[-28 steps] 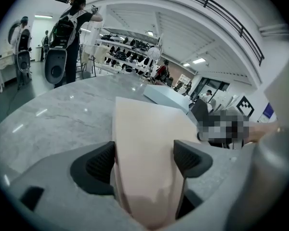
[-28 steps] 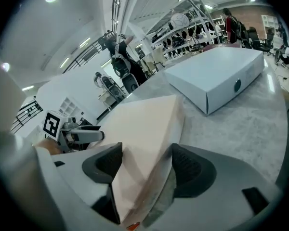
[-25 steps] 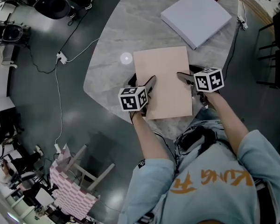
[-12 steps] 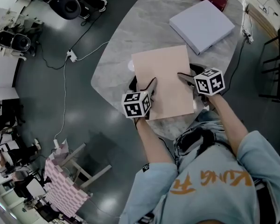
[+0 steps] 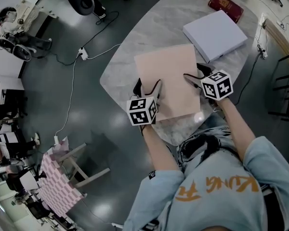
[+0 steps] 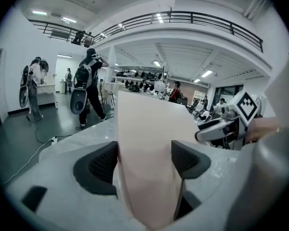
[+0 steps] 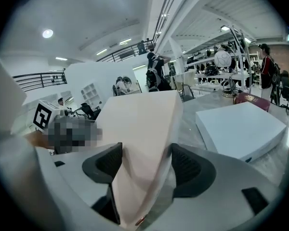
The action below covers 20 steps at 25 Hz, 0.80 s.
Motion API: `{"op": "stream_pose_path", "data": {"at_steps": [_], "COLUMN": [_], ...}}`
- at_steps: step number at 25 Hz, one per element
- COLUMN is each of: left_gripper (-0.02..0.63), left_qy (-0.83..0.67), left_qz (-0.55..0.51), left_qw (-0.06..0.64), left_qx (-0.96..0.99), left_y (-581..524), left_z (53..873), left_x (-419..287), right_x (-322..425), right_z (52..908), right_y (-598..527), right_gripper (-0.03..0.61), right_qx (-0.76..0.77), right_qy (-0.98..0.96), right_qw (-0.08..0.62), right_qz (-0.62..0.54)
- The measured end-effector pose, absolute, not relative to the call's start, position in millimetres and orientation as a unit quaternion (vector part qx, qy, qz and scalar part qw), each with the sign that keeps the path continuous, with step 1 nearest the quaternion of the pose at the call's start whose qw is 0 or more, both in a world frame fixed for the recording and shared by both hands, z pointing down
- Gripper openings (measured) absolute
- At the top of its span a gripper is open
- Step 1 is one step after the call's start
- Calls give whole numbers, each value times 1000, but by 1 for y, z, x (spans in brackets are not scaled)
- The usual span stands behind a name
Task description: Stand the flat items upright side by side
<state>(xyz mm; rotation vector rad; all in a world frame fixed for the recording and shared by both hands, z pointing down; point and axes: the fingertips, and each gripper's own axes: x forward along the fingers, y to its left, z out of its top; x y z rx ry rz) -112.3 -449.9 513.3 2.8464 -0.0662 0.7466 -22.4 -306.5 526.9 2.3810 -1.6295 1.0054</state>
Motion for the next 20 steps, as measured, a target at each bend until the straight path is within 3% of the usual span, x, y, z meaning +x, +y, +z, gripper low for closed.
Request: {"op": "stream_pose_path", "data": {"at_steps": [20], "left_gripper": [351], "left_qy": [-160], "left_qz": [191], "left_qw": [89], "left_qx": [964], "left_y": [-430], "left_z": [460], "left_x": [-101], "right_x": [35], "right_z": [477], "right_y": [-326], "right_gripper": [316], "right_qx": [731], "right_qy": [-636], "right_qw": [51], "right_qz": [243]}}
